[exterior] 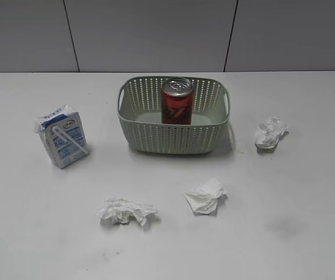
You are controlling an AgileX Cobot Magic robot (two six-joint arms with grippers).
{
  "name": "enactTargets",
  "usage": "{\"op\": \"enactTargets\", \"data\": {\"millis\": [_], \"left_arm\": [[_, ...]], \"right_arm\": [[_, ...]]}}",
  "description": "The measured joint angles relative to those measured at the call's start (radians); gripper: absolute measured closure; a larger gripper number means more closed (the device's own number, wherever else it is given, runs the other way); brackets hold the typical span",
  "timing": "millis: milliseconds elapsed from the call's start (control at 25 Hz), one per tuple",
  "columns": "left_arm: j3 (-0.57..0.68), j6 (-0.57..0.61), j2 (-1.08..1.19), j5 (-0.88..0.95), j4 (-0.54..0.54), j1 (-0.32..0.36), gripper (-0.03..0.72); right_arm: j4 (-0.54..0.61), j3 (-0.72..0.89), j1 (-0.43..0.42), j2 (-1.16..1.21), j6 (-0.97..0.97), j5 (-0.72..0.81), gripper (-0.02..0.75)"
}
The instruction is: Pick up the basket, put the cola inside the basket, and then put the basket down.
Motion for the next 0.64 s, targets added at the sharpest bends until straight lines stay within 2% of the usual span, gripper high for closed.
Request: {"op": "enactTargets", "data": {"millis": [360, 640], "left_arm": [[0.000, 0.001, 0.000, -0.001, -0.002, 0.158, 0.105], [0.000, 0.002, 0.000, -0.001, -0.003, 0.181, 0.105]], "right_arm": [[0.001, 0.000, -0.002, 0.000, 0.000, 0.000, 0.156], [0.001, 0.000, -0.002, 0.000, 0.000, 0.000, 0.156]]}}
